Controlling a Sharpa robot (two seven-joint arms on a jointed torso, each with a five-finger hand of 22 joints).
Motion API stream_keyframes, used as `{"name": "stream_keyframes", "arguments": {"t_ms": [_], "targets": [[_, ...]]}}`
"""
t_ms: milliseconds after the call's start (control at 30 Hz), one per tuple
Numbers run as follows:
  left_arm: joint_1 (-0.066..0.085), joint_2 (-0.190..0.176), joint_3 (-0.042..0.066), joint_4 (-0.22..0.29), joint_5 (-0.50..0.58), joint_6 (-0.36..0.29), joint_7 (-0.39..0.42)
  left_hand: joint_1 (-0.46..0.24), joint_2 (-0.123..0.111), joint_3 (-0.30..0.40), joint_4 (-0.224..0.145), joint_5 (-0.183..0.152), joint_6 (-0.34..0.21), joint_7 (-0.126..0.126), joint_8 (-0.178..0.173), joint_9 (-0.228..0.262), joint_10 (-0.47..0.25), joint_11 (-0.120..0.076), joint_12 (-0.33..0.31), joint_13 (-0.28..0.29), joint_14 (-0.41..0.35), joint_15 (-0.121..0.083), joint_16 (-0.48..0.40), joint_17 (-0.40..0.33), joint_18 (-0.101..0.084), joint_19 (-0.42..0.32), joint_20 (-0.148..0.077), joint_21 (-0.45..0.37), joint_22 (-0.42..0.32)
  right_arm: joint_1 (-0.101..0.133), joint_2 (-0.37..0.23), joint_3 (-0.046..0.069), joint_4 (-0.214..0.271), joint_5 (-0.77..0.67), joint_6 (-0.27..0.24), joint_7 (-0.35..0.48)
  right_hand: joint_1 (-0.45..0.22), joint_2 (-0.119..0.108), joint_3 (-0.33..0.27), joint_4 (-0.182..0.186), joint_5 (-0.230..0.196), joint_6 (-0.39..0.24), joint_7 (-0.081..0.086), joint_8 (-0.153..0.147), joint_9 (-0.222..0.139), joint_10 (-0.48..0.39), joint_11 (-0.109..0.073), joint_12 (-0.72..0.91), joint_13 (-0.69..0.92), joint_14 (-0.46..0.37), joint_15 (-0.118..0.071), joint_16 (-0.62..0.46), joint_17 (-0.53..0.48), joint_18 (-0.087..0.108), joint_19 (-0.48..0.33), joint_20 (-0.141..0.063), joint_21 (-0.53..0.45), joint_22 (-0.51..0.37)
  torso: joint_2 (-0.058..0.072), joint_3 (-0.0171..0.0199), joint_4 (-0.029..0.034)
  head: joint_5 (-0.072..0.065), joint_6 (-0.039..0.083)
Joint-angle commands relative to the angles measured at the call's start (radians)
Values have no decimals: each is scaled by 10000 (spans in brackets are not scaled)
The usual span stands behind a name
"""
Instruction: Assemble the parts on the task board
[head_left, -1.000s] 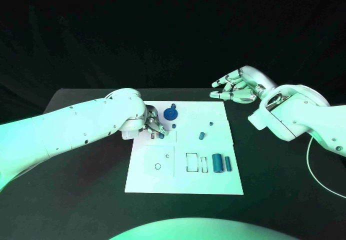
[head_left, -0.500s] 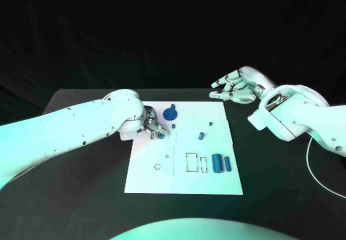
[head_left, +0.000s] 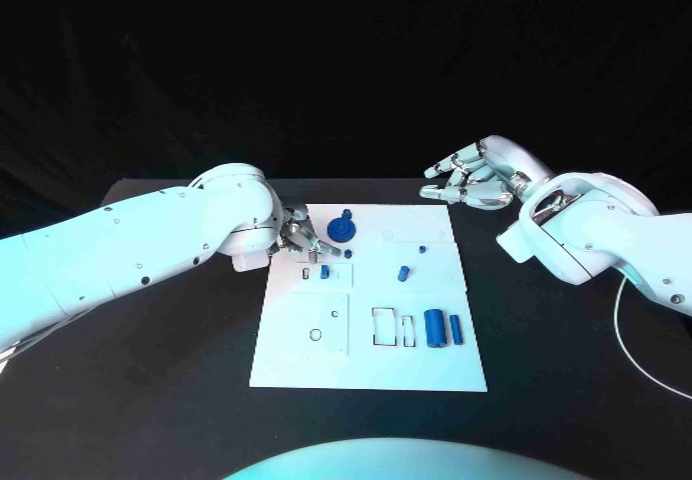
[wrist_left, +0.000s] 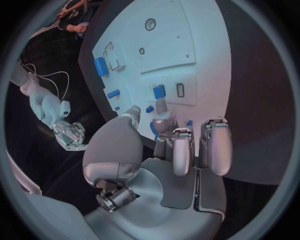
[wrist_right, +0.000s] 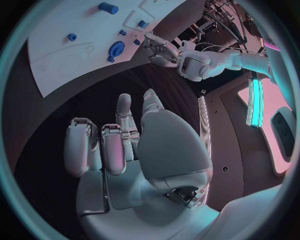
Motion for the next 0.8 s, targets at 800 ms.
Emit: {"name": "stream_keyframes", "arguments": {"t_ms": [800], "targets": [[827, 1270, -37, -3518, 93, 1433, 68, 1662, 626, -1303, 11, 58, -479, 374, -667, -722, -997, 351, -1533, -1902, 1035, 305, 30, 2634, 128, 386, 326, -499, 1126, -24, 173, -47, -136, 67, 157, 98, -141, 1, -91, 18, 104, 45, -4, 9, 10, 28, 6, 8, -18, 650, -54, -66, 951, -113, -62, -18, -47, -28, 51, -22, -39, 119, 237]]}}
